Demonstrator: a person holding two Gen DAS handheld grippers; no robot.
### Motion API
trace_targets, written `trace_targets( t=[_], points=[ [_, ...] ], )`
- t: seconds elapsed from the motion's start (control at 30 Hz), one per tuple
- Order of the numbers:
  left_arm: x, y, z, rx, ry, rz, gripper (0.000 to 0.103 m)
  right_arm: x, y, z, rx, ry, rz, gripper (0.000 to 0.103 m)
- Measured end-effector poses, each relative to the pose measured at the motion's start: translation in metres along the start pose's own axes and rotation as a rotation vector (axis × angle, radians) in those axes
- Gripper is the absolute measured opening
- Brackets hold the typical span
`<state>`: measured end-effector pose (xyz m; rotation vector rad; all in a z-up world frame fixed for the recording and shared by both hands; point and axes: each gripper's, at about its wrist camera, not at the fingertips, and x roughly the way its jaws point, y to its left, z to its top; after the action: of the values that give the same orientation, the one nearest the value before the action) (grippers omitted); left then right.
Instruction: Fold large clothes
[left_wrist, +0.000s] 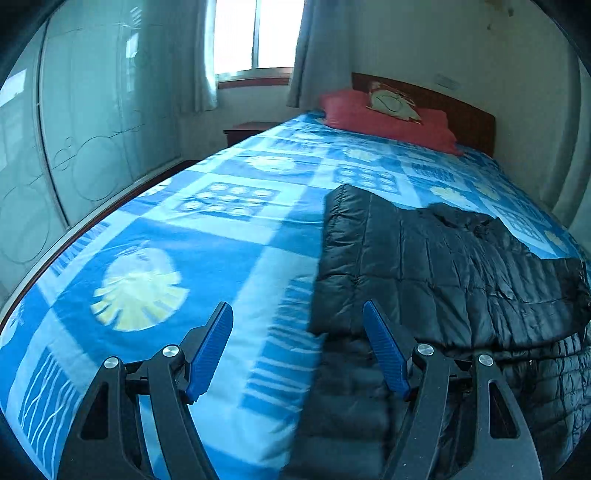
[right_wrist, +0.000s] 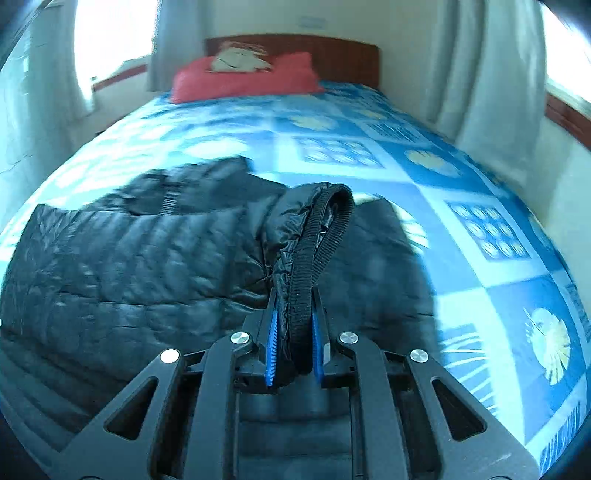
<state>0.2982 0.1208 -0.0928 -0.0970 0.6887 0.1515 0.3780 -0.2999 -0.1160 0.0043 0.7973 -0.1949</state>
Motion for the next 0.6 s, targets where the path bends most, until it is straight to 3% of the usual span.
trace_targets(
  t=[0.13,0.3,0.37,0.43,0.6],
  points=[
    [0.02,-0.021,0.001,0.035,0.03,-0.005,0.072,0.032,-0.023,-0.014,0.023,0.075,-0.039,0.015],
    [0.045,-0.031,-0.002,0.057,0.08,0.018,0.072,0.04,-0.017,-0.02,-0.021,0.067,-0.057,0.017],
    [0.047,-0.032,-0.002,0.069,0.09,0.028,0.072,0.033,-0.014,-0.018,-0.019,0.069,-0.04,0.023],
    [0.042,-0.033,0.004,0.073,0.078,0.015,0.072,0.016,-0.017,-0.015,0.001,0.043,-0.016,0.043],
    [0.034,-0.037,0.034,0.072,0.007,-0.016,0.072,-0.023,-0.004,0.012,0.02,-0.081,0.053,0.045]
  ],
)
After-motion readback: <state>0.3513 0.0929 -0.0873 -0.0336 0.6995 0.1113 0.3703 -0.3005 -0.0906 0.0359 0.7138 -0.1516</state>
